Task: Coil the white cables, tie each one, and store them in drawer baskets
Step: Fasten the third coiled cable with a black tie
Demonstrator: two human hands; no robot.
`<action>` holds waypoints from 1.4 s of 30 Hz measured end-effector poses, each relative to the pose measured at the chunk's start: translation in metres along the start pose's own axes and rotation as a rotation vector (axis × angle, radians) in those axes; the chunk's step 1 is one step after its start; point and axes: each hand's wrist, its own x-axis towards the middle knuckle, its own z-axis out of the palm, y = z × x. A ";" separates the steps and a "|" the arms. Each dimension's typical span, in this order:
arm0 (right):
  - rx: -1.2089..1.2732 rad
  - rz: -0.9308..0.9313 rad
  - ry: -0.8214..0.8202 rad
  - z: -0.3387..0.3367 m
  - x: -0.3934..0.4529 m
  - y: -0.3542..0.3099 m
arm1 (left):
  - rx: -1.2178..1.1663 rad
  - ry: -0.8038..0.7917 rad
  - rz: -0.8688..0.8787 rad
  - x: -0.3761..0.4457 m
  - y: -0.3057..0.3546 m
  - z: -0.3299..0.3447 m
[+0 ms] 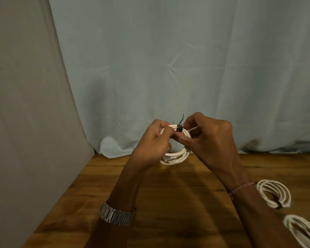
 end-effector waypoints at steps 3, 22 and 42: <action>0.003 -0.025 0.004 0.003 -0.001 0.000 | -0.039 0.033 0.016 0.002 -0.001 -0.001; 0.625 0.468 -0.016 -0.025 0.014 -0.004 | -0.414 -0.103 0.079 0.005 -0.003 -0.008; 0.391 0.349 -0.013 -0.005 0.008 0.009 | -0.192 -0.337 0.062 -0.004 0.000 0.002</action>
